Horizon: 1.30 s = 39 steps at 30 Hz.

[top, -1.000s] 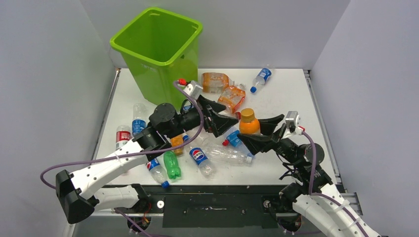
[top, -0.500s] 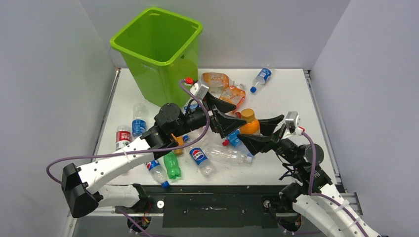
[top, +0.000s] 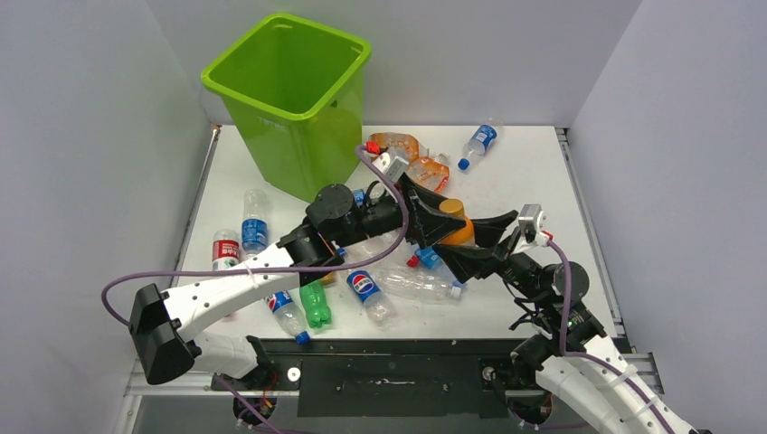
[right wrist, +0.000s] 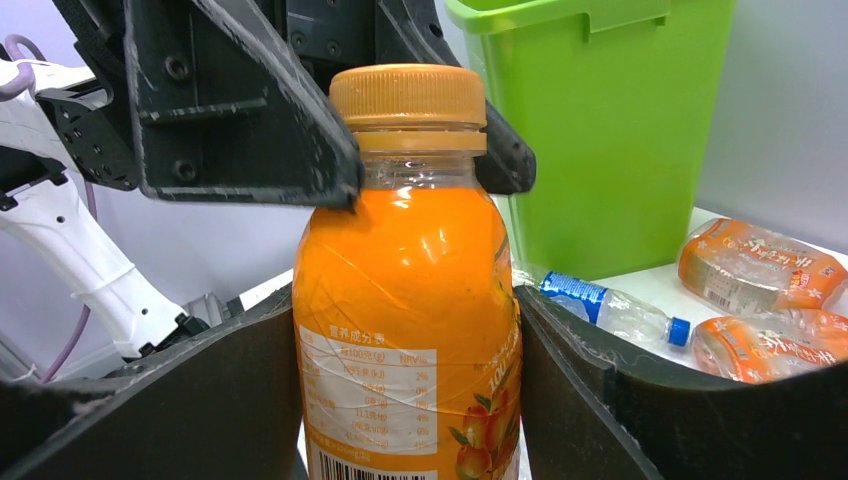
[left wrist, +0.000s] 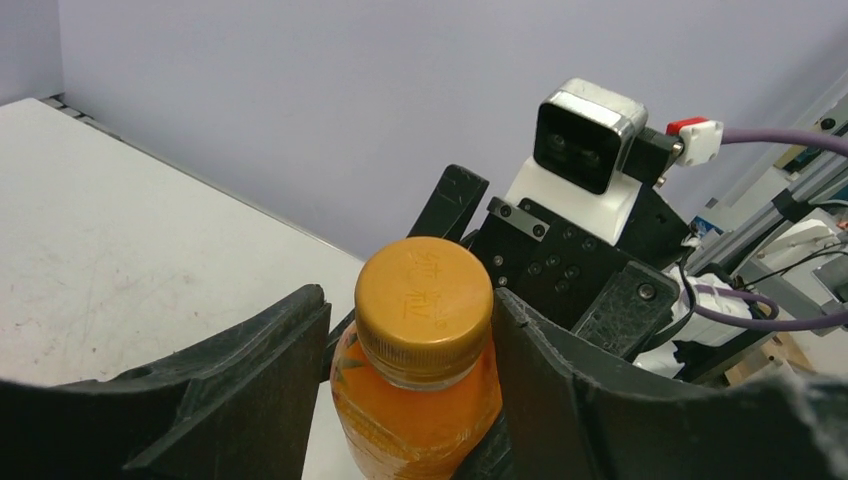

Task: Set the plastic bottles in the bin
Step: Place the plastic bottle in the trash bin.

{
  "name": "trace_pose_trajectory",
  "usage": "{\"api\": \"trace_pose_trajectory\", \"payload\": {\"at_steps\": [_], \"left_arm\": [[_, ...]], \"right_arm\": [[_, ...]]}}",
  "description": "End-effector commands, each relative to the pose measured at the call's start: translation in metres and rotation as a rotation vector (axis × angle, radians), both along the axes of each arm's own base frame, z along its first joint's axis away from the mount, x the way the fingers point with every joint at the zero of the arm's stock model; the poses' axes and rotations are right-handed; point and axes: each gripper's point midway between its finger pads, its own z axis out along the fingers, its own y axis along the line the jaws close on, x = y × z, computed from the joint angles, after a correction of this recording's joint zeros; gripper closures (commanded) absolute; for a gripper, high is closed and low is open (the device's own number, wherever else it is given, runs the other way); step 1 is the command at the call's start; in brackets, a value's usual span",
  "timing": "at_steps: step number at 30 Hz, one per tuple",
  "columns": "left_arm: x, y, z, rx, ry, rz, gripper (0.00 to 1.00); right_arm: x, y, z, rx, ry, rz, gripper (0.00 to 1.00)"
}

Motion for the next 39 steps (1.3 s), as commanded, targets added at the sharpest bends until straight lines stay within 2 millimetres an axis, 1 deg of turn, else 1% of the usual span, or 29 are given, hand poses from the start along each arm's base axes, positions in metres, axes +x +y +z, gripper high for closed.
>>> {"api": "trace_pose_trajectory", "payload": {"at_steps": [1, 2, 3, 4, 6, 7, 8, 9, 10, 12, 15, 16, 17, 18, 20, 22, 23, 26, 28, 29, 30, 32, 33, 36, 39], "left_arm": [[-0.013, -0.004, 0.031, -0.064, -0.054, -0.06, 0.43], [-0.014, -0.006, 0.03, -0.062, -0.053, -0.066, 0.44], [-0.015, -0.007, 0.029, -0.059, -0.055, -0.071, 0.48], [-0.016, -0.007, 0.029, -0.061, -0.058, -0.074, 0.57], [-0.018, -0.01, 0.029, -0.06, -0.063, -0.087, 0.82], [-0.018, -0.01, 0.029, -0.059, -0.066, -0.09, 0.88], [-0.018, -0.01, 0.029, -0.06, -0.067, -0.089, 0.92], [-0.018, -0.01, 0.03, -0.061, -0.068, -0.088, 0.96], [-0.017, -0.009, 0.03, -0.063, -0.072, -0.081, 1.0], [-0.015, -0.006, 0.031, -0.064, -0.086, -0.064, 1.0], [-0.014, 0.003, 0.035, -0.054, -0.132, -0.03, 1.0], [-0.013, 0.006, 0.035, -0.032, -0.151, -0.012, 1.0], [-0.011, 0.011, 0.036, -0.008, -0.189, 0.015, 1.0], [-0.008, 0.017, 0.037, 0.018, -0.22, 0.042, 1.0], [0.002, 0.033, 0.041, 0.083, -0.289, 0.138, 1.0], [0.018, 0.057, 0.047, 0.154, -0.354, 0.276, 1.0], [0.029, 0.074, 0.053, 0.185, -0.389, 0.372, 1.0], [0.054, 0.131, 0.08, 0.231, -0.465, 0.658, 1.0], [0.073, 0.17, 0.099, 0.241, -0.458, 0.817, 1.0], [0.085, 0.185, 0.1, 0.278, -0.428, 0.866, 1.0], [0.101, 0.201, 0.1, 0.306, -0.386, 0.921, 1.0], [0.125, 0.236, 0.113, 0.273, -0.307, 1.004, 1.0], [0.138, 0.261, 0.119, 0.243, -0.273, 1.06, 1.0], [0.152, 0.301, 0.146, 0.102, -0.229, 1.146, 1.0], [0.167, 0.327, 0.167, 0.024, -0.218, 1.219, 1.0]], "right_arm": [[0.001, -0.002, 0.011, 0.021, -0.045, -0.021, 0.72], [0.001, -0.003, 0.012, 0.024, -0.046, -0.021, 0.72], [0.001, -0.003, 0.012, 0.028, -0.047, -0.021, 0.72], [0.001, -0.003, 0.012, 0.029, -0.047, -0.021, 0.72], [0.001, -0.002, 0.011, 0.032, -0.044, -0.018, 0.72], [0.001, -0.001, 0.009, 0.03, -0.039, -0.016, 0.71], [0.001, -0.001, 0.009, 0.029, -0.037, -0.014, 0.68], [0.0, -0.001, 0.008, 0.027, -0.033, -0.014, 0.64], [0.001, -0.001, 0.006, 0.023, -0.023, -0.015, 0.52], [0.002, -0.001, 0.003, 0.001, -0.002, -0.018, 0.26], [0.005, -0.004, -0.004, -0.048, 0.043, -0.046, 0.04], [0.006, -0.007, -0.004, -0.059, 0.048, -0.064, 0.04], [0.008, -0.01, -0.008, -0.08, 0.066, -0.083, 0.09], [0.009, -0.014, -0.005, -0.084, 0.065, -0.107, 0.1], [0.011, -0.024, -0.008, -0.117, 0.099, -0.159, 0.1], [0.015, -0.035, -0.006, -0.135, 0.127, -0.224, 0.1], [0.016, -0.04, -0.003, -0.138, 0.139, -0.249, 0.1], [0.015, -0.052, 0.006, -0.126, 0.156, -0.304, 0.1], [0.017, -0.058, 0.006, -0.105, 0.17, -0.34, 0.1], [0.02, -0.061, 0.004, -0.094, 0.178, -0.361, 0.1], [0.023, -0.063, -0.001, -0.085, 0.195, -0.382, 0.1], [0.032, -0.067, -0.012, -0.075, 0.239, -0.43, 0.1], [0.035, -0.067, -0.018, -0.073, 0.264, -0.441, 0.1], [0.046, -0.069, -0.032, -0.05, 0.333, -0.49, 0.1], [0.053, -0.07, -0.044, -0.038, 0.388, -0.527, 0.1]]}}
